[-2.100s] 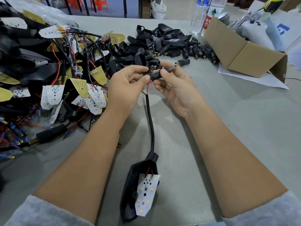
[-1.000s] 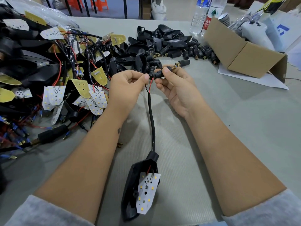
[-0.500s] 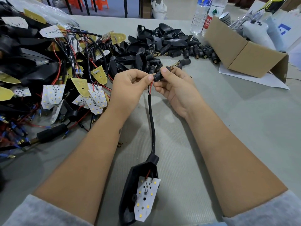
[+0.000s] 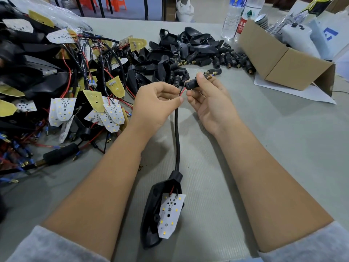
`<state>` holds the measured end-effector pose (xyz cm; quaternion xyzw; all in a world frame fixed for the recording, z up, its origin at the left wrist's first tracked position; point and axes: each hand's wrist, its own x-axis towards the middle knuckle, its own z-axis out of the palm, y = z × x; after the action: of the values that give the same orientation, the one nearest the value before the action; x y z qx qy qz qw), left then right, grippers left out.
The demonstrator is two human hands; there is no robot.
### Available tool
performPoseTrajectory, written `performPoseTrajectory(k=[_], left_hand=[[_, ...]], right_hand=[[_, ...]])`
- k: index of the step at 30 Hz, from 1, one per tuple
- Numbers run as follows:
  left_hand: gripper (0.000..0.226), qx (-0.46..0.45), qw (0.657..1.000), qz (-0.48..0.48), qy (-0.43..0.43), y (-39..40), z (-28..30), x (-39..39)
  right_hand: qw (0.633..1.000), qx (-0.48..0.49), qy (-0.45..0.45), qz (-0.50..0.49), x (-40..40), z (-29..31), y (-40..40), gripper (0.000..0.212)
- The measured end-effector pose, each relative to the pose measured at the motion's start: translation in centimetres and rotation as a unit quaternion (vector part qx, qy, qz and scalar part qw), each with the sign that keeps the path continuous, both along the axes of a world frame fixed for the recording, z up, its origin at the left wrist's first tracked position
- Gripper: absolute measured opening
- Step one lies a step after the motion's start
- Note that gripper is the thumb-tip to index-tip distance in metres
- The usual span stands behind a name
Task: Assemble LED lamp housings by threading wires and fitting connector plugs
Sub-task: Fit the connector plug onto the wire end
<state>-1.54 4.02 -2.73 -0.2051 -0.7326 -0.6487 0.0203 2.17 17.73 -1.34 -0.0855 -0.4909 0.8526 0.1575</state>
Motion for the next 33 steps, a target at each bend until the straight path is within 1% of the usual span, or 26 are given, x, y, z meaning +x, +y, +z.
performPoseTrajectory(k=[5,7,10,12,14,16,19,24,30,33], left_hand=[[0.014,-0.005,1.0,0.001,0.016,-0.06,0.15,0.11],[0.016,-0.003,1.0,0.006,0.02,-0.12,0.2,0.08],[0.019,-0.003,1.0,0.009,0.027,-0.14,0.36,0.23],[0.012,-0.018,1.0,0.01,0.018,-0.08,0.49,0.46],[0.007,-0.053,0.998,0.011,0.007,-0.03,0.63,0.62],[0.014,-0.074,0.997,0.008,-0.004,-0.02,0.69,0.62],[0.013,-0.071,0.997,-0.008,-0.019,-0.02,0.86,0.71],[0.014,-0.057,0.998,-0.027,-0.02,-0.14,0.63,0.67],[0.014,-0.035,0.999,0.0,-0.002,-0.04,0.45,0.59],[0.017,-0.045,0.999,0.012,0.001,-0.03,0.37,0.46]], right_hand=[[0.997,0.071,-0.013,0.018,-0.13,-0.14,-0.3,0.012],[0.996,0.083,-0.015,0.02,-0.16,-0.16,-0.42,0.014],[0.997,0.072,-0.012,0.025,-0.12,-0.08,-0.35,0.012],[0.998,0.054,-0.009,0.023,-0.09,-0.01,-0.21,0.011],[0.999,0.032,-0.006,0.015,-0.07,0.06,-0.14,0.012],[1.0,0.013,0.0,0.009,-0.07,0.11,-0.09,0.013],[1.0,0.01,0.003,0.005,-0.05,0.12,-0.05,0.011],[0.999,0.046,0.002,0.011,-0.09,0.1,-0.13,0.008],[0.993,0.112,-0.014,0.019,-0.16,-0.1,-0.21,0.005],[0.988,0.149,-0.014,0.024,-0.31,-0.2,-0.53,0.008]])
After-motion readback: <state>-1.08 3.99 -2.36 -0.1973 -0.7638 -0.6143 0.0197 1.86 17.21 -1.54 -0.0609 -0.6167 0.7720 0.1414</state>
